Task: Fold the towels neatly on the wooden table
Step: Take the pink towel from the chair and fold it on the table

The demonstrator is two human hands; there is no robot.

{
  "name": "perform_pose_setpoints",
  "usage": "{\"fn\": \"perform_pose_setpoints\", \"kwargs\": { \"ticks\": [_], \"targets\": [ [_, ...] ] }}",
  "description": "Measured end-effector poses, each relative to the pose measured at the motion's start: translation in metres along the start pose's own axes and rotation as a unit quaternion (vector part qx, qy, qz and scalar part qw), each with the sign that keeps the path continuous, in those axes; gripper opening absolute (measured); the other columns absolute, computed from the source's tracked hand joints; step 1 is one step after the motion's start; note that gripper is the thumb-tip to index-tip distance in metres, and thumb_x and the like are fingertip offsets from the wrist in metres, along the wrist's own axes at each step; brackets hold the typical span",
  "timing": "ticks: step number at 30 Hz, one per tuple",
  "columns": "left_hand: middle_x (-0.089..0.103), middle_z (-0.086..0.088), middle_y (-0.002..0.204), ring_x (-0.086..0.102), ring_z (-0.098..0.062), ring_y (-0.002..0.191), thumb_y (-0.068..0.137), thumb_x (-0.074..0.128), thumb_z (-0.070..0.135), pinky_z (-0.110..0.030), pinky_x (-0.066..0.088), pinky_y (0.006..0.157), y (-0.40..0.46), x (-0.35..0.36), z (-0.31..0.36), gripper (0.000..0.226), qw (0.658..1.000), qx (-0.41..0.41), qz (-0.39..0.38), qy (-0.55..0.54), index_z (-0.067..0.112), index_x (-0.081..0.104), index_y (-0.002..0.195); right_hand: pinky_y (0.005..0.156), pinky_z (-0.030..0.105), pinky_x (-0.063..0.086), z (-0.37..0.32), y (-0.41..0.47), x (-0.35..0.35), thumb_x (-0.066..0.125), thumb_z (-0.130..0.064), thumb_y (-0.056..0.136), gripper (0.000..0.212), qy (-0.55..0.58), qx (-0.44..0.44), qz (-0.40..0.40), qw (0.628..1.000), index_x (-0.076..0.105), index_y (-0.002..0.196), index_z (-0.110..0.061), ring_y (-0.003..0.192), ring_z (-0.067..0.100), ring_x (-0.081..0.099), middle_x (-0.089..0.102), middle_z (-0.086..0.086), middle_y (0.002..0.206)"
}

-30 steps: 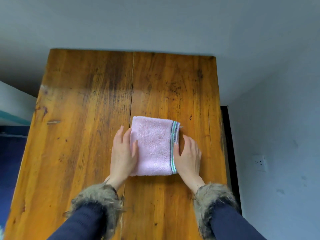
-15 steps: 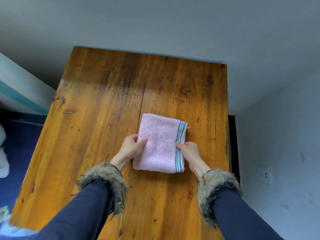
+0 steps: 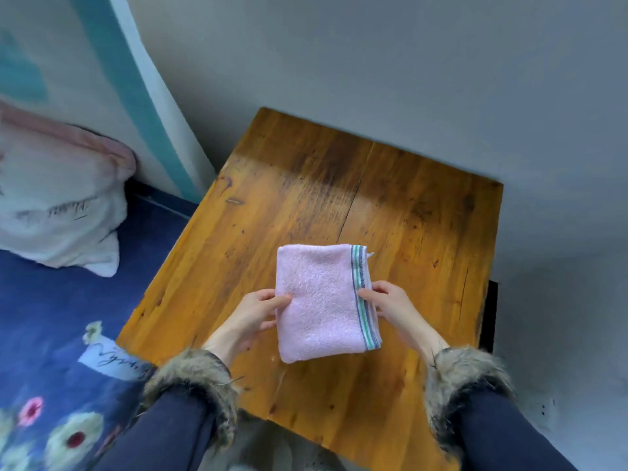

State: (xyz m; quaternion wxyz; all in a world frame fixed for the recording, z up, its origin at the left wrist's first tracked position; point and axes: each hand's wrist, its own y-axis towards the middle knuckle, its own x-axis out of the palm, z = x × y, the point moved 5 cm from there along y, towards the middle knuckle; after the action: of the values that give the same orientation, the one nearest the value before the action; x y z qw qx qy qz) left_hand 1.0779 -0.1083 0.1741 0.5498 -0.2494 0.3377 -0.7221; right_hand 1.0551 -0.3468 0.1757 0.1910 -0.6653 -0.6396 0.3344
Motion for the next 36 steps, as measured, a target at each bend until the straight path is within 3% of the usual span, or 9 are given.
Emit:
{"fn": "perform_pose_setpoints", "kwargs": {
  "ticks": [4, 10, 15, 22, 24, 28, 33, 36],
  "targets": [
    [0.069, -0.003, 0.105, 0.064, -0.017, 0.095, 0.087, 0.063, 0.021, -0.028, 0.05, 0.075, -0.051, -0.067, -0.021, 0.02, 0.994, 0.011, 0.07, -0.083, 0.012, 0.065, 0.104, 0.084, 0.031, 0.051, -0.045, -0.021, 0.065, 0.057, -0.023, 0.09, 0.013, -0.037, -0.036, -0.092, 0.994, 0.064, 0.098, -0.015, 0.096, 0.017, 0.063, 0.066, 0.002, 0.103],
    [0.066, -0.011, 0.102, 0.06, -0.024, 0.094, 0.089, 0.057, 0.015, -0.034, 0.049, 0.083, -0.146, -0.169, -0.083, 0.02, 0.967, 0.045, 0.169, -0.188, 0.005, 0.062, 0.106, 0.073, 0.026, 0.051, -0.093, -0.065, 0.196, 0.058, -0.015, 0.088, 0.016, -0.126, -0.082, -0.216, 0.965, 0.066, 0.098, -0.005, 0.079, 0.017, 0.065, 0.069, 0.006, 0.091],
    [0.068, -0.014, 0.102, 0.063, -0.022, 0.086, 0.089, 0.058, 0.012, -0.03, 0.051, 0.069, -0.236, -0.25, -0.15, 0.013, 0.926, 0.067, 0.254, -0.272, 0.007, 0.063, 0.101, 0.064, 0.024, 0.053, -0.108, -0.123, 0.326, 0.058, -0.012, 0.088, 0.014, -0.202, -0.12, -0.282, 0.93, 0.063, 0.096, -0.002, 0.071, 0.014, 0.062, 0.065, 0.005, 0.082],
    [0.067, -0.007, 0.09, 0.061, -0.019, 0.077, 0.09, 0.058, 0.012, -0.029, 0.05, 0.067, -0.359, -0.344, -0.247, 0.01, 0.867, 0.088, 0.365, -0.327, 0.011, 0.064, 0.097, 0.072, 0.033, 0.051, -0.101, -0.206, 0.495, 0.059, -0.014, 0.086, 0.02, -0.265, -0.161, -0.35, 0.884, 0.062, 0.094, 0.004, 0.076, 0.018, 0.058, 0.059, 0.009, 0.085],
    [0.068, -0.008, 0.094, 0.062, -0.021, 0.082, 0.089, 0.058, 0.012, -0.031, 0.05, 0.07, -0.384, -0.366, -0.276, 0.01, 0.848, 0.085, 0.392, -0.346, 0.012, 0.065, 0.097, 0.071, 0.029, 0.05, -0.094, -0.228, 0.538, 0.058, -0.014, 0.087, 0.015, -0.283, -0.165, -0.379, 0.866, 0.062, 0.093, 0.0, 0.077, 0.018, 0.058, 0.06, 0.01, 0.086],
    [0.068, -0.006, 0.096, 0.062, -0.021, 0.087, 0.09, 0.057, 0.01, -0.031, 0.049, 0.072, -0.414, -0.405, -0.318, 0.01, 0.808, 0.077, 0.428, -0.396, 0.012, 0.063, 0.098, 0.068, 0.027, 0.051, -0.085, -0.254, 0.612, 0.058, -0.015, 0.088, 0.013, -0.315, -0.163, -0.412, 0.839, 0.063, 0.094, -0.004, 0.077, 0.018, 0.059, 0.062, 0.009, 0.087],
    [0.068, -0.005, 0.095, 0.061, -0.022, 0.091, 0.089, 0.058, 0.012, -0.037, 0.047, 0.085, -0.42, -0.465, -0.341, 0.008, 0.782, 0.057, 0.461, -0.415, 0.014, 0.065, 0.093, 0.063, 0.026, 0.049, -0.099, -0.252, 0.695, 0.057, -0.014, 0.089, 0.013, -0.345, -0.158, -0.44, 0.814, 0.061, 0.094, -0.003, 0.071, 0.017, 0.055, 0.059, 0.009, 0.084],
    [0.067, -0.005, 0.09, 0.061, -0.019, 0.081, 0.089, 0.059, 0.013, -0.033, 0.049, 0.073, -0.415, -0.513, -0.345, 0.009, 0.773, 0.051, 0.477, -0.415, 0.011, 0.065, 0.096, 0.06, 0.023, 0.049, -0.113, -0.24, 0.749, 0.055, -0.013, 0.09, 0.008, -0.349, -0.157, -0.46, 0.801, 0.06, 0.09, -0.006, 0.07, 0.016, 0.057, 0.06, 0.007, 0.082]
  ]
}}
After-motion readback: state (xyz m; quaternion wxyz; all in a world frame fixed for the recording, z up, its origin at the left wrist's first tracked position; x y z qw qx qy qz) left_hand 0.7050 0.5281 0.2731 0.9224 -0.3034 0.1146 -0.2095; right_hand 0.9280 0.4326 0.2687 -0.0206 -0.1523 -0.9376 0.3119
